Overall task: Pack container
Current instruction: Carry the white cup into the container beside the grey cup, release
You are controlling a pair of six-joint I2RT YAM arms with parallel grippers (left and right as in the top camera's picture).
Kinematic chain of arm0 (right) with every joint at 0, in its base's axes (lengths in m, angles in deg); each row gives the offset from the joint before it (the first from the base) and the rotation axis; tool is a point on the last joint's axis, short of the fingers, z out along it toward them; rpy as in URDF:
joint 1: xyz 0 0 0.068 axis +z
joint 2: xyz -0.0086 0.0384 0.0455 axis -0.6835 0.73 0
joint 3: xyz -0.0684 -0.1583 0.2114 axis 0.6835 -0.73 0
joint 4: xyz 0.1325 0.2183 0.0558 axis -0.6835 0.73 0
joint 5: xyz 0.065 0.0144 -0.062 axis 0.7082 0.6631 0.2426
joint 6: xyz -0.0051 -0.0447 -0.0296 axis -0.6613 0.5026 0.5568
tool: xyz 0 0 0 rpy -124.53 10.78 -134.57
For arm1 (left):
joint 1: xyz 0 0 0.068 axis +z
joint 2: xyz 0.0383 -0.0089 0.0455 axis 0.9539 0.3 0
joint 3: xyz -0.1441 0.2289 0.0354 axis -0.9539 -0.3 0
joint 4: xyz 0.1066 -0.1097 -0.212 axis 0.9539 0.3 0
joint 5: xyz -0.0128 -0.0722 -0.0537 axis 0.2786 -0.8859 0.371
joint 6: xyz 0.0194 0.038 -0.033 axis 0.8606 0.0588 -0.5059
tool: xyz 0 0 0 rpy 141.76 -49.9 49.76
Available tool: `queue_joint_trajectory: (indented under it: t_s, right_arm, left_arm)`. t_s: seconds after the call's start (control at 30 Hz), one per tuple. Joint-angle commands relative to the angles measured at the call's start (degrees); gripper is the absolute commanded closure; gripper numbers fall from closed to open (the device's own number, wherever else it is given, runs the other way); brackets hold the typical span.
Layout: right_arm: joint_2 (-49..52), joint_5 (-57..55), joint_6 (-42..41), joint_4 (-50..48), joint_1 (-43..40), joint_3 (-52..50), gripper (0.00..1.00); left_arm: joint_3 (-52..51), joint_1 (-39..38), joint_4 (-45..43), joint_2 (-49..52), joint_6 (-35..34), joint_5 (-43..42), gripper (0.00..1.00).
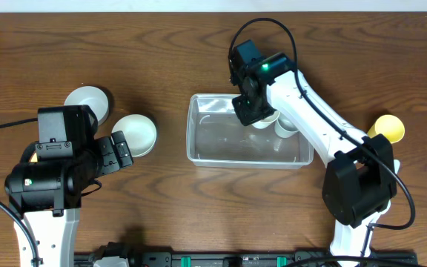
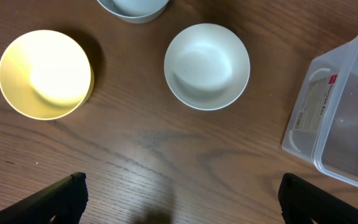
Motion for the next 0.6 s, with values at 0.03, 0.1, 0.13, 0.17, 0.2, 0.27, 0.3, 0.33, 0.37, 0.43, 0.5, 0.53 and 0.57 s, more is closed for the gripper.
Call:
queue_joint_trajectory:
  t_s: [0.03,0.1,0.13,0.17,0.2,0.27,0.3,0.33,0.37,0.43,0.5,0.53,0.57]
  right_arm:
    - [1.27,-0.17,0.31,-0.24,0.55,-0.37,0.95]
    - [2.14,-0.17,0.31,-0.22,0.55,-0.37,0.96]
    - [2.45,-0.17,0.33,-0.2,0.55,-0.37,0.96]
    - [3.19,-0.17,0.33,-0.24,0.55,-0.37,0.98]
    - [3.5,-0.17,0.31,-0.22,0.55,-0.37,0.99]
    - [4.17,-0.17,0.31,-0.26,0.55,-0.37,0.99]
    - [4.52,-0.2,0.33,-0.39,0.55,-0.37,0.99]
    - [4.68,-0.22,0.33,-0.5,0.55,-0.37,0.99]
    - [4.87,-0.22,0.33,-0.7,0.48,-0.37,0.99]
    - [5.01,-0.2,0.28,-0.9,0.28,-0.37,0.98]
    - [5.09,-0.2,0.31,-0.9,0.28,-0.37,0.96]
    - [5.09,-0.2,0.33,-0.9,0.28,-0.37,0.9]
    - [5.09,-0.2,0.33,-0.9,0.28,-0.37,0.85]
  left_arm:
    - [0.59,0.09,0.24,0.2,-0.55,0.11,0.02]
    - [0.59,0.09,0.39,0.2,-0.55,0.11,0.02]
    - [0.59,0.09,0.42,0.2,-0.55,0.11,0.02]
    - [0.59,0.09,0.42,0.2,-0.55,0.11,0.02]
    - [0.59,0.09,0.42,0.2,-0.55,0.11,0.02]
    - [0.59,0.09,0.39,0.2,-0.55,0.11,0.02]
    - [0.61,0.09,0.39,0.2,-0.52,0.11,0.02]
    - [0.59,0.09,0.39,0.2,-0.52,0.11,0.02]
    - [0.59,0.09,0.37,0.2,-0.55,0.11,0.02]
    - [0.59,0.09,0.37,0.2,-0.52,0.11,0.02]
    - [0.59,0.09,0.37,0.2,-0.52,0.11,0.02]
    - [0.59,0.09,0.37,0.2,-0.52,0.11,0.02]
    - [0.59,0.09,0.37,0.2,-0.55,0.11,0.02]
